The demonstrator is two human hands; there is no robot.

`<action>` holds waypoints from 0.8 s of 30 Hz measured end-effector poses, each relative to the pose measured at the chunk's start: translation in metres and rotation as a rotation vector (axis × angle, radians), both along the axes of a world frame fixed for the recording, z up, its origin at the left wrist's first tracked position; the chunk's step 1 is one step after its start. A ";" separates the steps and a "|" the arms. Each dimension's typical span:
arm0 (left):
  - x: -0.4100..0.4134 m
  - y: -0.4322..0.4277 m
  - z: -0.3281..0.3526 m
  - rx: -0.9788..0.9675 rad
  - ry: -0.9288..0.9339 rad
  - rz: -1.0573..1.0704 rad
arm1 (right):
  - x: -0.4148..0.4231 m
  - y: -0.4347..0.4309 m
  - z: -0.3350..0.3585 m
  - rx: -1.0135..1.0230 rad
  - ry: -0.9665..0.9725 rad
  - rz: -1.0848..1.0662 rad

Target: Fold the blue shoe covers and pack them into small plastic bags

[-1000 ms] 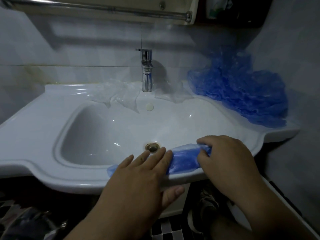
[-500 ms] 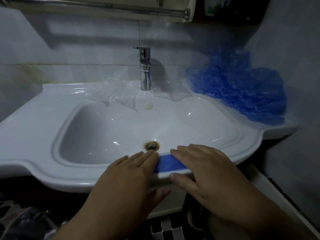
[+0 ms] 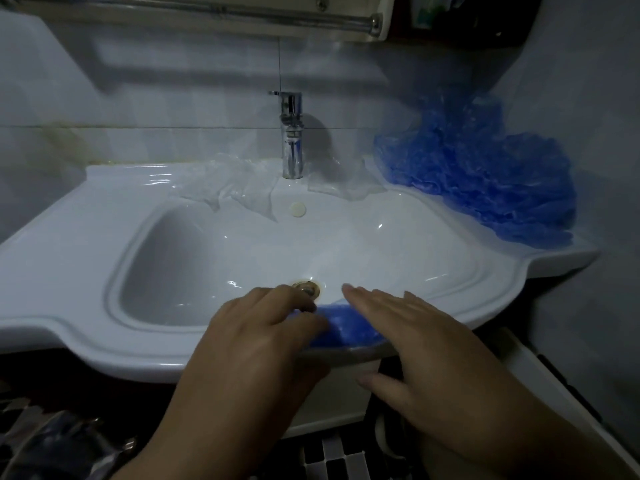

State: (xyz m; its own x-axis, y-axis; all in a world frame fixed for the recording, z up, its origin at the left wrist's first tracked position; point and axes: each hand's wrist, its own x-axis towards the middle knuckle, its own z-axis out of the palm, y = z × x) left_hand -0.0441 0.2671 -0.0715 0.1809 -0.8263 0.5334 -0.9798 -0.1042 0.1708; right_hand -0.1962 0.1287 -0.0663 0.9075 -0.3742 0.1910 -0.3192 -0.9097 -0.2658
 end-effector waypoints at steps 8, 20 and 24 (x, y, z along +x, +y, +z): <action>0.000 -0.005 -0.006 -0.011 0.119 0.018 | -0.015 -0.027 0.002 0.045 -0.296 0.030; -0.001 -0.014 0.004 0.016 0.320 0.147 | -0.003 -0.038 0.004 0.250 -0.259 0.012; -0.002 -0.019 0.012 0.038 0.353 0.294 | 0.007 -0.038 0.007 0.277 -0.218 -0.057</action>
